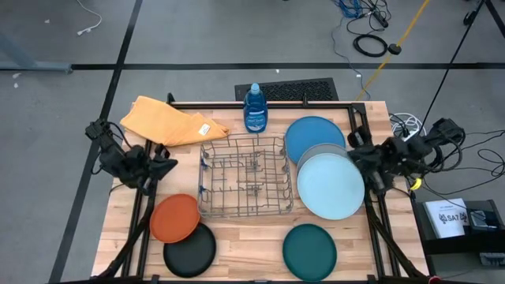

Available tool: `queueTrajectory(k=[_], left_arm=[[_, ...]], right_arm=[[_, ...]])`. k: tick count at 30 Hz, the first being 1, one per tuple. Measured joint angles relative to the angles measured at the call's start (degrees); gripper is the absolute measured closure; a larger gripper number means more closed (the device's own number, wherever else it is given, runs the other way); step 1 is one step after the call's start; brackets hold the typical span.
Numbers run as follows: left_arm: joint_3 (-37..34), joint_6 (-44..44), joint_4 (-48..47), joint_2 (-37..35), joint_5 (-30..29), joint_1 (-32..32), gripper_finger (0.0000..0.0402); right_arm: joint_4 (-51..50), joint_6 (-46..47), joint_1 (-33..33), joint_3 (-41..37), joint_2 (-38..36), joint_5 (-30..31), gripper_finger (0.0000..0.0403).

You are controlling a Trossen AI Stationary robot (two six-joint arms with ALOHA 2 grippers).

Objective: Sort dishes
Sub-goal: Put the light blue plate in the dish rack

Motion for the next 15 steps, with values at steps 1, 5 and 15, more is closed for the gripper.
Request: queueTrajectory(k=[1,5,15], left_arm=[[0.00,-0.04,0.80,0.00,1.70,0.00,0.0401],[0.09,-3.92,0.92,0.00,8.72,0.00,0.0401],[0.09,-1.56,0.79,0.67,10.46,-0.02,0.0401]], right_arm=[[-6.28,0.89,0.00,2.14,0.64,0.72,0.0403],[-28.89,7.79,0.00,11.42,5.06,0.96,0.0399],[-62.19,13.86,-0.57,32.81,20.83,11.99,0.0383]])
